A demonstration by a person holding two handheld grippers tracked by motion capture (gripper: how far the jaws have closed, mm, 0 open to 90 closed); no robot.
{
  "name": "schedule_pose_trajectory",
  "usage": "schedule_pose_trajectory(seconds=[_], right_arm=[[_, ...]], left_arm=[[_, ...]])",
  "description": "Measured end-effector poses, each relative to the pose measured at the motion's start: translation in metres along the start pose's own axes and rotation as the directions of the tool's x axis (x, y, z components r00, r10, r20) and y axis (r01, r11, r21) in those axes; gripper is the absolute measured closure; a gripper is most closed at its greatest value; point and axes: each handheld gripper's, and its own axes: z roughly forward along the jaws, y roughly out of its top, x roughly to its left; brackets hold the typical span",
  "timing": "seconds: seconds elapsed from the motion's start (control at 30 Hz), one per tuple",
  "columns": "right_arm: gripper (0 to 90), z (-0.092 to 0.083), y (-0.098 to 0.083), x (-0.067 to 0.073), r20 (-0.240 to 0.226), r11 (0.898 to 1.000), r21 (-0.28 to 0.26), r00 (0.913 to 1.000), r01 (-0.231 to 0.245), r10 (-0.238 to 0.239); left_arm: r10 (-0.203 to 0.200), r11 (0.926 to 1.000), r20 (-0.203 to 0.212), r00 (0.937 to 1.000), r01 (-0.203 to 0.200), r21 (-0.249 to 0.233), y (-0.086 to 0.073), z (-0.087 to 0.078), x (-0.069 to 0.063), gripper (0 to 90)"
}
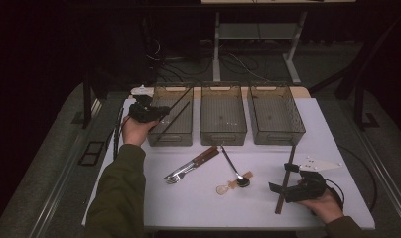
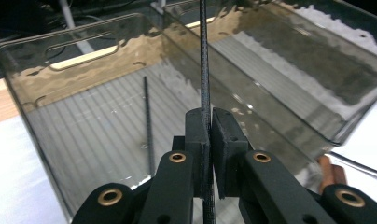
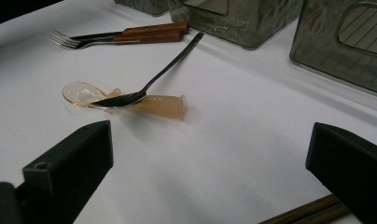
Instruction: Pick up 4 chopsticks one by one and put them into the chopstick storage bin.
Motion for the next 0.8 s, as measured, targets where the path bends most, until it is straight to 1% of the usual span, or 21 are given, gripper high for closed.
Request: schedule_pose_trajectory(seconds=[0.07,0.1,0.13,0.17,0.2,0.23,0.27,0.33,0.37,0.47,0.5,0.8], right_arm=[[0.5,0.0,0.0,0.0,0.0,1.0,-0.001,1.0,-0.001,0.001],[0.6,0.0,0.0,0.0,-0.001,1.0,-0.001,1.0,-0.002,0.002],[0.6,0.0,0.0,0.0,-0.001,1.0,-0.001,1.0,-0.002,0.002],[0.5,0.0,0.0,0.0,-0.002,1.0,-0.001,1.0,-0.002,0.002],[0.6,0.0,0.0,0.0,-0.001,1.0,-0.001,1.0,-0.003,0.003],[0.5,0.0,0.0,0.0,-0.001,1.0,-0.002,1.0,-0.003,0.003],[0.5,0.0,0.0,0.0,-0.002,1.0,-0.002,1.0,-0.004,0.004],[0.5,0.0,0.0,0.0,-0.002,1.0,-0.002,1.0,-0.002,0.002],[0.6,0.0,0.0,0.0,-0.002,1.0,-0.002,1.0,-0.002,0.002],[0.5,0.0,0.0,0.0,-0.002,1.0,-0.001,1.0,-0.004,0.004],[0.6,0.0,0.0,0.0,-0.003,1.0,-0.002,1.0,-0.003,0.003],[0.6,-0.001,-0.001,0.0,-0.003,1.0,-0.001,1.0,-0.004,0.004]], left_arm=[[-0.018,0.9998,-0.01,0.9998,0.018,-0.004,-0.001,0.003,0.002,84.9],[-0.013,0.9999,-0.012,0.9998,0.013,-0.001,-0.001,0.004,0.004,84.9],[-0.026,0.9997,-0.018,0.9995,0.026,0.002,-0.002,0.005,0.005,84.9],[-0.026,0.9997,-0.017,0.9995,0.026,-0.001,-0.003,0.006,0.006,84.9],[-0.025,0.9997,-0.025,0.9994,0.025,0.004,-0.003,0.006,0.007,84.9],[-0.033,0.9995,-0.03,0.999,0.033,0.0,-0.004,0.007,0.008,84.9],[-0.031,0.9995,-0.029,0.9991,0.032,0.004,-0.005,0.008,0.009,84.9],[-0.031,0.9994,-0.044,0.9985,0.031,0.012,-0.006,0.01,0.011,84.9],[-0.03,0.9994,-0.045,0.9985,0.03,0.015,-0.006,0.01,0.012,84.9],[-0.044,0.9989,-0.046,0.9979,0.045,0.015,-0.008,0.013,0.014,84.9],[-0.038,0.9989,-0.049,0.9981,0.039,0.024,-0.009,0.013,0.015,84.9],[-0.049,0.9974,-0.064,0.9967,0.052,0.05,-0.011,0.02,0.015,84.8]])
